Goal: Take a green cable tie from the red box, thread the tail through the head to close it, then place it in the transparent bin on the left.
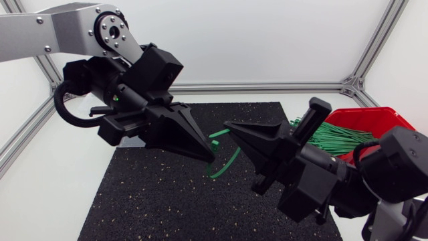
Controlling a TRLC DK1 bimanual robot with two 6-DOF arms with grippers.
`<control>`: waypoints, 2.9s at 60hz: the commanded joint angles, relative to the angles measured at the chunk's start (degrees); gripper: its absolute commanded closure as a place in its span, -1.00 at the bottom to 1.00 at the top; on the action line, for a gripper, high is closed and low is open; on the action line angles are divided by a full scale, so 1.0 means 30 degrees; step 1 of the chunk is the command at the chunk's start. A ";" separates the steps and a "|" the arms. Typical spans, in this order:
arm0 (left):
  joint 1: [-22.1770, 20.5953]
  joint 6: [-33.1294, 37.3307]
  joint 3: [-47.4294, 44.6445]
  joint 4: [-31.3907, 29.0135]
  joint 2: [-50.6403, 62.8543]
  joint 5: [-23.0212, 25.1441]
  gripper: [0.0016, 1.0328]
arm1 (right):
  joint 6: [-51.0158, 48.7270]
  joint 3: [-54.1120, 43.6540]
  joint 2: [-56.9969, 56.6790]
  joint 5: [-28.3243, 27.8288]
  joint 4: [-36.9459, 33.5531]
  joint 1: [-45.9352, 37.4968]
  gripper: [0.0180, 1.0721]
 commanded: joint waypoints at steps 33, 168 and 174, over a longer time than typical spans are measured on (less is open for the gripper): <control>-0.0143 0.0063 0.0554 -0.0277 0.0189 -0.0129 0.94 | 0.0674 -0.1235 -0.1474 -0.0733 0.0259 -0.0869 0.89; -0.0143 -0.0201 0.1081 0.0016 0.0482 -0.0686 0.94 | 0.0616 -0.1089 -0.0976 -0.0821 0.0259 -0.0840 0.89; -0.0114 -0.0201 0.1111 0.0016 0.0482 -0.0715 0.94 | 0.0616 -0.1059 -0.0946 -0.0821 0.0259 -0.0928 0.89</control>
